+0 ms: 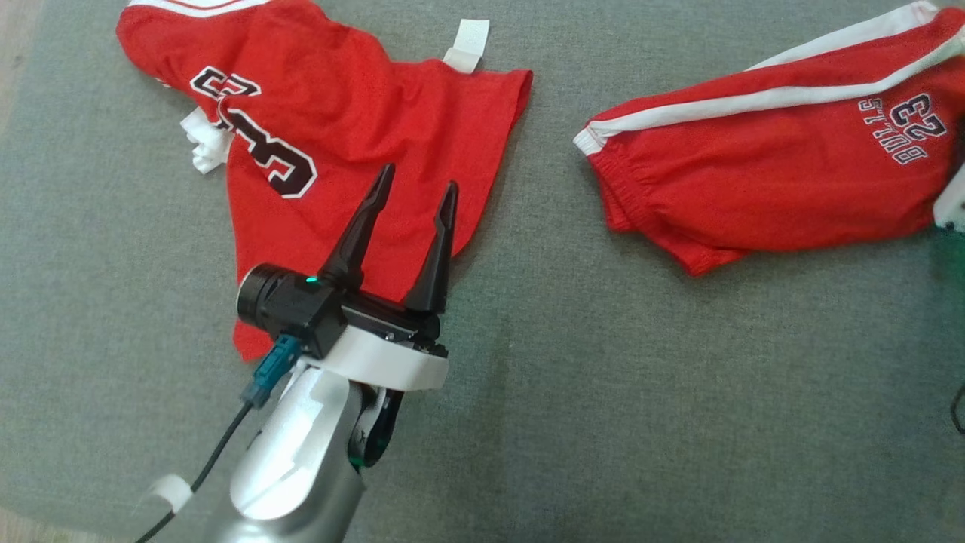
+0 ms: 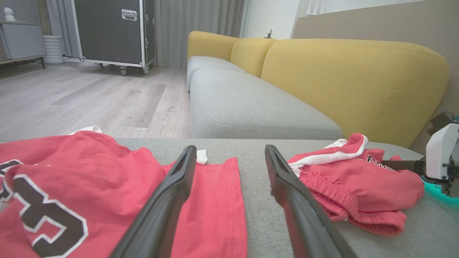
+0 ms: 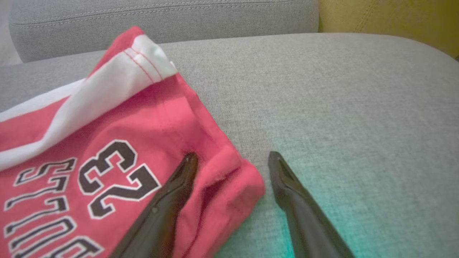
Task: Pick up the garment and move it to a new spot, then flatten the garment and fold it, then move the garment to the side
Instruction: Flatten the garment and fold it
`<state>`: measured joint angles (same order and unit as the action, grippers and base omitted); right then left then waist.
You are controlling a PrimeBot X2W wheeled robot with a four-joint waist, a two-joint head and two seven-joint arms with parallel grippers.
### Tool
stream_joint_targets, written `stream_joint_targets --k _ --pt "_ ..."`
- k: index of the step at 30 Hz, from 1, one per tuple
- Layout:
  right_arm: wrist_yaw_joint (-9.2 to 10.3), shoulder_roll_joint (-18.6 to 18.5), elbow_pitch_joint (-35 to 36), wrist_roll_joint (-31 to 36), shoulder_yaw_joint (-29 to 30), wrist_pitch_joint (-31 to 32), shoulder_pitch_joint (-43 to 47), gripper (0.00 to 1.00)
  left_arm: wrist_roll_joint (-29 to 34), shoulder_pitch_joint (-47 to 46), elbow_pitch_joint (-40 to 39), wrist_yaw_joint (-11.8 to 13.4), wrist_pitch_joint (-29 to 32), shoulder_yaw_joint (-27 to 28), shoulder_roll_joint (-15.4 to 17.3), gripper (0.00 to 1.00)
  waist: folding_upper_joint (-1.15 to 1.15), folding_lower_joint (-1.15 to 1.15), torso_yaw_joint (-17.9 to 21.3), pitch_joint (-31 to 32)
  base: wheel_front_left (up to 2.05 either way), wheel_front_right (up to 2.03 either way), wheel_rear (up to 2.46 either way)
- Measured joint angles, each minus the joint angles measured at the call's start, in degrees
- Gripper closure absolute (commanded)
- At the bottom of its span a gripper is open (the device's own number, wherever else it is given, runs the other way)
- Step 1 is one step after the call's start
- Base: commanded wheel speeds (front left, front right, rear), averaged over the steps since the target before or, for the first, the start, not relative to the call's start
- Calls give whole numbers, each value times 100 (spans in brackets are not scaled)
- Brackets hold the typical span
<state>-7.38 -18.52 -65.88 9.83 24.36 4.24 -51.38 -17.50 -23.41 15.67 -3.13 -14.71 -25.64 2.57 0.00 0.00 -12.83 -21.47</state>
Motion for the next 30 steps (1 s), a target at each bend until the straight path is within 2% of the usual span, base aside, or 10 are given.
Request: stream_joint_targets --k 1,2,3,12,21,27,30 --pt "-1 -7 -51 51 13 46 -76 0 -21 -9 -4 18 0 -9 -1 0 0 0 3 -15 0 0 0" --pt "0 0 -120 82 21 94 -155 47 -20 -14 -5 19 0 -8 -1 0 0 0 17 -19 0 0 0" --pt "0 15 -188 86 20 109 -219 100 -20 -18 -5 24 0 -7 -2 0 0 0 36 -17 0 0 0" --pt "-1 129 -605 15 -164 -332 -166 100 -19 -13 3 36 0 129 -9 0 0 0 312 243 0 0 0" --pt "0 -572 -657 -74 83 -635 270 100 -15 82 35 10 0 175 -9 0 0 -1 496 580 0 0 0" --pt "-1 -491 -684 -60 232 -860 352 100 -8 221 38 1 0 250 -9 0 0 0 509 690 0 0 0" --pt "0 -289 -681 -14 207 -1035 351 100 5 280 85 -42 0 311 -9 0 0 0 517 783 0 0 0"
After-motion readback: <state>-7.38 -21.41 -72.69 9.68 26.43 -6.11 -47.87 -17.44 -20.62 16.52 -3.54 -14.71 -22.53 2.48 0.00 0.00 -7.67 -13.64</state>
